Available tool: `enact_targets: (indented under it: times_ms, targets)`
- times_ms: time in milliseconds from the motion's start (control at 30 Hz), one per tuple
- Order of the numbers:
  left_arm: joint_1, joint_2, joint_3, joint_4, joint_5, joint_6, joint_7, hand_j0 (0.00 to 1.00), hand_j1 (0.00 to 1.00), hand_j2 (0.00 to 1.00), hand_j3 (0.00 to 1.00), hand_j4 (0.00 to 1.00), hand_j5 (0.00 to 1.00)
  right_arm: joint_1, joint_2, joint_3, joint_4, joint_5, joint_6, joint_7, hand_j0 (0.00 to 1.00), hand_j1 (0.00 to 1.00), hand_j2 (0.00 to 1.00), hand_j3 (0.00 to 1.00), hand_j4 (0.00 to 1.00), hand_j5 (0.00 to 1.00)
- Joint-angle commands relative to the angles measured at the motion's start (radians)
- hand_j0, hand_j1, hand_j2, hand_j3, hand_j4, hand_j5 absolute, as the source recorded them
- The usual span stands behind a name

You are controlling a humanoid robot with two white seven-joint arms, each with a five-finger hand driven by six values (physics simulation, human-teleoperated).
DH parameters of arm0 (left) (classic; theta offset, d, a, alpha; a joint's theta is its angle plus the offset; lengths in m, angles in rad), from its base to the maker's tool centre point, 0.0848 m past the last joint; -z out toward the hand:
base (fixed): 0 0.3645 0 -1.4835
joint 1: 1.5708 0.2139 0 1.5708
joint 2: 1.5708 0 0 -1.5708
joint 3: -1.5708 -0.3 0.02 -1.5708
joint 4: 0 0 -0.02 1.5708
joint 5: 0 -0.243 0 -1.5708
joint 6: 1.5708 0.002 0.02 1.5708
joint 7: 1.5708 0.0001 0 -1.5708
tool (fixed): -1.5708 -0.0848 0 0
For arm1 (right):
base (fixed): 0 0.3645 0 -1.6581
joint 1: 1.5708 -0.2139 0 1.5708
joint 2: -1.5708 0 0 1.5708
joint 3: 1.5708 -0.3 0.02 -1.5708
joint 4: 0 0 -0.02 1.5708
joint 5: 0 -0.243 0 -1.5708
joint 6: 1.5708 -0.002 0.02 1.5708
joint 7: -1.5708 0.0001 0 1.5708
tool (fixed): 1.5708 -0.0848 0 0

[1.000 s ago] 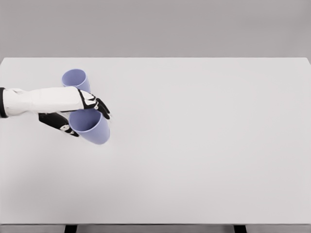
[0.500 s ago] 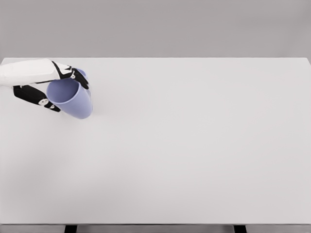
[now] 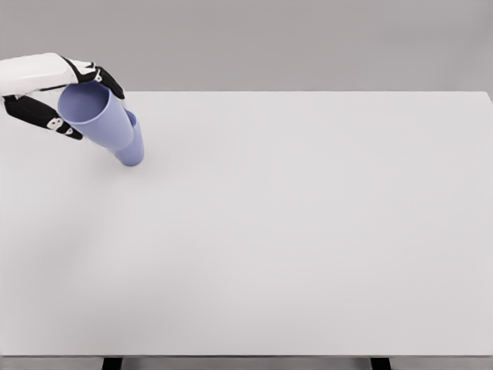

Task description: Place the right cup on the left cup with left arm

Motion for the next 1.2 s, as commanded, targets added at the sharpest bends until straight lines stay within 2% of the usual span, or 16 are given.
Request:
enact_targets:
  times_ms: [0,167,567,667,767,900,1167]
  targets:
    - [-0.001,-0.009,-0.017,0.027,0.005,0.002,-0.002,0.60,0.60,0.60,0.60,0.60,0.60,0.000,0.000,0.000,0.000,0.001,-0.001,0.000,1.00,1.00,1.00,1.00,1.00,1.00]
    - [-0.086,-0.053,-0.108,0.103,0.002,0.002,-0.002,0.60,0.60,0.60,0.60,0.60,0.60,0.000,0.000,0.000,0.000,0.001,-0.001,0.000,1.00,1.00,1.00,1.00,1.00,1.00]
    - [-0.156,-0.068,-0.138,0.151,-0.013,0.002,-0.015,0.60,0.60,0.60,0.60,0.60,0.60,0.000,0.000,0.000,0.000,0.001,-0.001,0.000,1.00,1.00,1.00,1.00,1.00,1.00]
    - [-0.195,-0.073,-0.181,0.179,-0.013,0.002,-0.019,0.60,0.60,0.60,0.60,0.60,0.60,0.000,0.000,0.000,0.000,0.001,0.001,0.000,1.00,1.00,1.00,1.00,1.00,1.00]
    - [-0.196,-0.098,-0.183,0.206,-0.015,0.002,-0.019,0.60,0.60,0.60,0.60,0.60,0.60,0.000,0.000,0.000,0.000,0.001,0.001,0.000,1.00,1.00,1.00,1.00,1.00,1.00]
    - [-0.229,-0.107,-0.203,0.231,-0.028,0.002,-0.019,0.60,0.60,0.60,0.60,0.60,0.60,0.000,0.000,0.000,0.000,0.001,-0.001,0.000,1.00,1.00,1.00,1.00,1.00,1.00]
    - [-0.232,-0.130,-0.203,0.285,-0.059,0.002,-0.019,0.60,0.60,0.60,0.60,0.60,0.60,0.000,0.000,0.000,0.000,0.001,-0.001,0.000,1.00,1.00,1.00,1.00,1.00,1.00]
